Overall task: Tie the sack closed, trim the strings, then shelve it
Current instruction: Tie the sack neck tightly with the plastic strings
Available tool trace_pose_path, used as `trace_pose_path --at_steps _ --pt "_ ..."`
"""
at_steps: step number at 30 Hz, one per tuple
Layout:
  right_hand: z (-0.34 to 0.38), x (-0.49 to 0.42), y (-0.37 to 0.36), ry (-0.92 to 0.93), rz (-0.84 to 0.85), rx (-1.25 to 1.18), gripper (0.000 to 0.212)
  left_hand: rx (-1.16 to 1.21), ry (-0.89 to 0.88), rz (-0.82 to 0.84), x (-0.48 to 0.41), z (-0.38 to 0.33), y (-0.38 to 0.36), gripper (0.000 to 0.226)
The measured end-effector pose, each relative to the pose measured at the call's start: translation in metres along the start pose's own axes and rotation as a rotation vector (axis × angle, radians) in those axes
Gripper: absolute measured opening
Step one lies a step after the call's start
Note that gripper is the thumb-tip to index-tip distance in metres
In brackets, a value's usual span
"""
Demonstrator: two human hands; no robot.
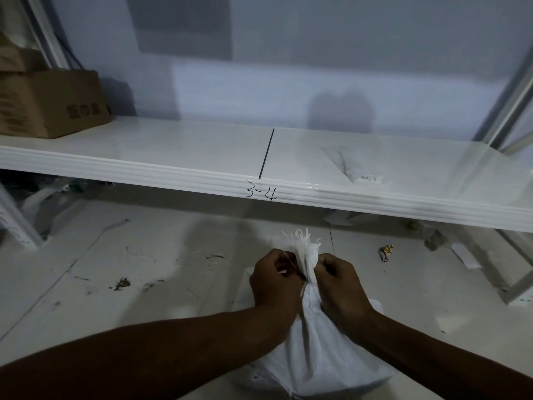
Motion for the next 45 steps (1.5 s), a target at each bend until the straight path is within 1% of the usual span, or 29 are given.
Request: trace_pose_path --at_steps 5,11,16,22,27,33,36,41,45 --pt "0.002 0.004 0.001 0.005 0.015 -0.013 0.042 -0.005 0.041 -0.008 0.001 0.002 0.000 0.014" --pt "0.003 0.007 0.002 0.006 0.046 -0.030 0.032 -0.033 0.024 -0.031 0.003 0.002 0.004 0.017" --pt "0.003 0.007 0.004 -0.023 0.062 -0.005 0.040 -0.001 0.068 -0.013 0.003 0.003 0.005 0.015" --pt "0.003 0.011 0.006 -0.026 0.086 0.021 0.037 0.075 0.190 0.087 0.000 0.013 0.006 0.011" --pt "0.004 0.011 0.009 -0.047 0.097 -0.005 0.034 0.116 0.259 0.178 -0.004 0.018 0.006 0.013" --pt "-0.004 0.005 0.009 -0.077 0.088 -0.016 0.030 0.166 0.253 0.214 -0.003 0.018 0.008 0.018" --pt "-0.006 0.004 0.010 -0.073 0.101 -0.025 0.028 0.212 0.259 0.251 -0.001 0.016 0.009 0.016" --pt "-0.003 0.005 0.011 -0.062 0.102 -0.008 0.035 0.184 0.191 0.204 0.000 0.015 0.013 0.012" --pt "-0.004 0.006 0.011 -0.062 0.104 -0.022 0.031 0.165 0.202 0.212 -0.001 0.015 0.012 0.009"
Point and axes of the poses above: each hand's wrist, its own x-axis away from the middle knuckle, its own y-axis out of the back of the hand, z = x × y, the point moved 2 cm from there along -x, towards the middle knuckle, and after that the axes turned 5 degrees about -y, right-handed, at the moved point
